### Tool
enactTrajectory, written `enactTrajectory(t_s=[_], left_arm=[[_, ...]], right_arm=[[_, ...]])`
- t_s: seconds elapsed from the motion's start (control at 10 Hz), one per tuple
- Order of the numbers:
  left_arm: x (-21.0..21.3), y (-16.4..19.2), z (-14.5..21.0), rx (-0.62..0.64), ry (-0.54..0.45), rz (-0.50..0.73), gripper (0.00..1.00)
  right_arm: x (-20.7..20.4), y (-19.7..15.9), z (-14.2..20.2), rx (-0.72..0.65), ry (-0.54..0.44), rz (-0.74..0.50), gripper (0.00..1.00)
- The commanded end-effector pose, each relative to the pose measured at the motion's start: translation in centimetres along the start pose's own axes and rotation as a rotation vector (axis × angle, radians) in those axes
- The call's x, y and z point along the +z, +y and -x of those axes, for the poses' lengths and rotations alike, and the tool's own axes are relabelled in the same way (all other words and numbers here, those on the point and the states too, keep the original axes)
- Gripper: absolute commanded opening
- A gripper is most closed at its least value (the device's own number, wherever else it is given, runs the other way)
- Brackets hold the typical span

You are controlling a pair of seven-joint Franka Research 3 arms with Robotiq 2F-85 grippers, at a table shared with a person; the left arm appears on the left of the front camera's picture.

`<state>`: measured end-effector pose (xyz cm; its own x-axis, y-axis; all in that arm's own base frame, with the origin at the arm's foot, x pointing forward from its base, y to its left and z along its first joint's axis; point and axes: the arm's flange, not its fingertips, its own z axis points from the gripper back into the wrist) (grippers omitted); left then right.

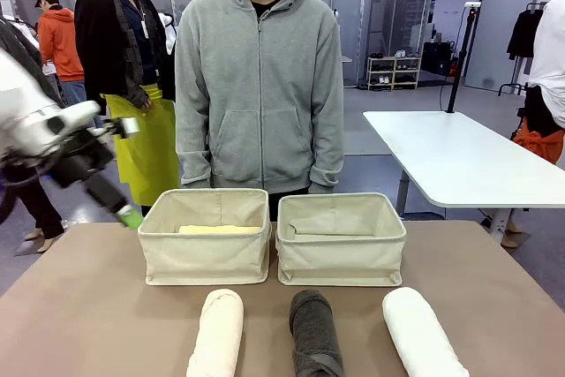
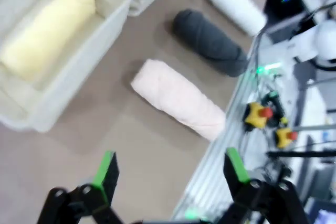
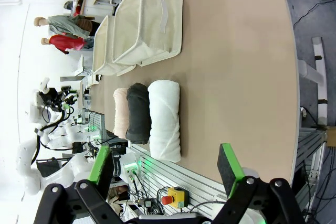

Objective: Divide the towels into two baskets.
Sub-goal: Pick up one hotel-folded towel from the bottom of the table and place it in the Fabric basket indicated by the person.

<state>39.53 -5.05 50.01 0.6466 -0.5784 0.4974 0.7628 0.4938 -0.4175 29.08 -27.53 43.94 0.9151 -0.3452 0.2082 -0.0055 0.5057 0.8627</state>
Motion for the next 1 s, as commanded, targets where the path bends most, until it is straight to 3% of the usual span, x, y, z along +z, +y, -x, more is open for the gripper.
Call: enactTrajectory(t_s=[0.0,0.1,0.2,0.5,0.6,0.9], left_arm=[[2.7,1.0,6.8,0.11,-0.127,0.105,1.0],[3.6,2.4,9.6,0.163,-0.131,0.168,1.0],[3.5,3.8,11.9,0.206,-0.059,0.221,1.0],[5.4,6.9,19.0,0.367,-0.204,0.252,1.0],[5.9,7.1,21.0,0.391,-0.288,0.248,1.0],[6.3,7.4,26.7,0.539,-0.414,0.229,1.0]], right_arm=[[0.1,0.3,0.1,0.007,-0.006,-0.011,1.0],[0.1,0.3,0.1,0.007,-0.006,-0.011,1.0],[0.1,0.3,0.1,0.007,-0.006,-0.011,1.0],[0.1,0.3,0.1,0.007,-0.006,-0.011,1.0],[0.1,0.3,0.1,0.007,-0.006,-0.011,1.0],[0.1,0.3,0.1,0.007,-0.006,-0.011,1.0]])
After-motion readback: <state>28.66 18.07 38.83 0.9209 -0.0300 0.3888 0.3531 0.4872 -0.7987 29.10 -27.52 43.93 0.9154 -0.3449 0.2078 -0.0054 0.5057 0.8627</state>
